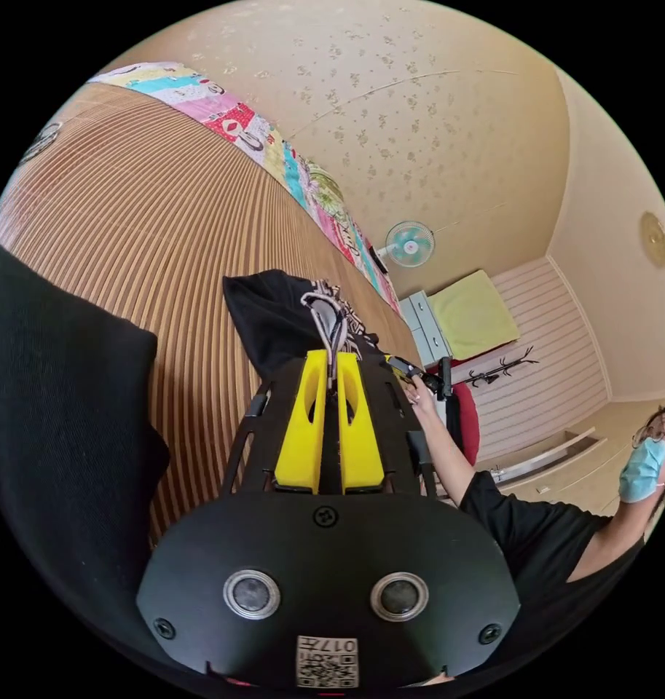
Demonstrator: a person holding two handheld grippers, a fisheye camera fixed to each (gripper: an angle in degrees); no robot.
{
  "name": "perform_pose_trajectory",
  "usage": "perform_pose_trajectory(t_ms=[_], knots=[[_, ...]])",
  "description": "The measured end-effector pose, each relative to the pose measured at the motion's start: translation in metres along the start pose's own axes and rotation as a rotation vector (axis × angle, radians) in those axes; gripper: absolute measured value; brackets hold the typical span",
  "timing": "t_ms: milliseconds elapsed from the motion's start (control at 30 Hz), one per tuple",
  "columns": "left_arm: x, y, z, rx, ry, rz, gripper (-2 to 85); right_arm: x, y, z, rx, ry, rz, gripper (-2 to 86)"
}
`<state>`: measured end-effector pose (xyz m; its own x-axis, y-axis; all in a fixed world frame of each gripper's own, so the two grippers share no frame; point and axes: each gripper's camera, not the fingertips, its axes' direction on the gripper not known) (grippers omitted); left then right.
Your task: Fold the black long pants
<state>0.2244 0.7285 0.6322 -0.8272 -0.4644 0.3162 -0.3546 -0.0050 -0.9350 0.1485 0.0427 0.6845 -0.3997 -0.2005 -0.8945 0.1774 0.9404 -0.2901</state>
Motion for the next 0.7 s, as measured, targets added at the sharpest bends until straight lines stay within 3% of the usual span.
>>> perform_pose_trajectory(t_ms=[67, 200, 333, 433, 567, 633, 700], knots=[[-0.002, 0.007, 0.005, 0.003, -0.058, -0.020, 3.5, -0.004, -0.001, 0.000, -0.015, -0.010, -0.027, 3.5], [0.011, 0.014, 0.003, 0.068, 0.003, 0.005, 8.4, -0.007, 0.003, -0.016, -0.029, -0.050, -0.045, 5.9], [0.031, 0.010, 0.000, 0.124, -0.066, 0.020, 10.7, -0.008, 0.036, -0.064, 0.104, -0.101, 0.001, 10.0], [0.055, -0.001, 0.003, 0.154, -0.114, 0.061, 10.4, -0.043, 0.069, -0.081, 0.122, -0.094, -0.113, 9.6], [0.086, -0.023, 0.040, 0.068, -0.299, 0.139, 9.8, -0.101, 0.108, -0.058, 0.031, -0.033, -0.275, 9.0], [0.093, -0.028, 0.066, -0.021, -0.420, 0.157, 8.6, -0.112, 0.119, -0.043, 0.021, -0.004, -0.275, 8.9], [0.110, -0.018, 0.076, 0.001, -0.494, 0.193, 7.0, -0.114, 0.122, -0.026, -0.035, 0.004, -0.252, 9.0]])
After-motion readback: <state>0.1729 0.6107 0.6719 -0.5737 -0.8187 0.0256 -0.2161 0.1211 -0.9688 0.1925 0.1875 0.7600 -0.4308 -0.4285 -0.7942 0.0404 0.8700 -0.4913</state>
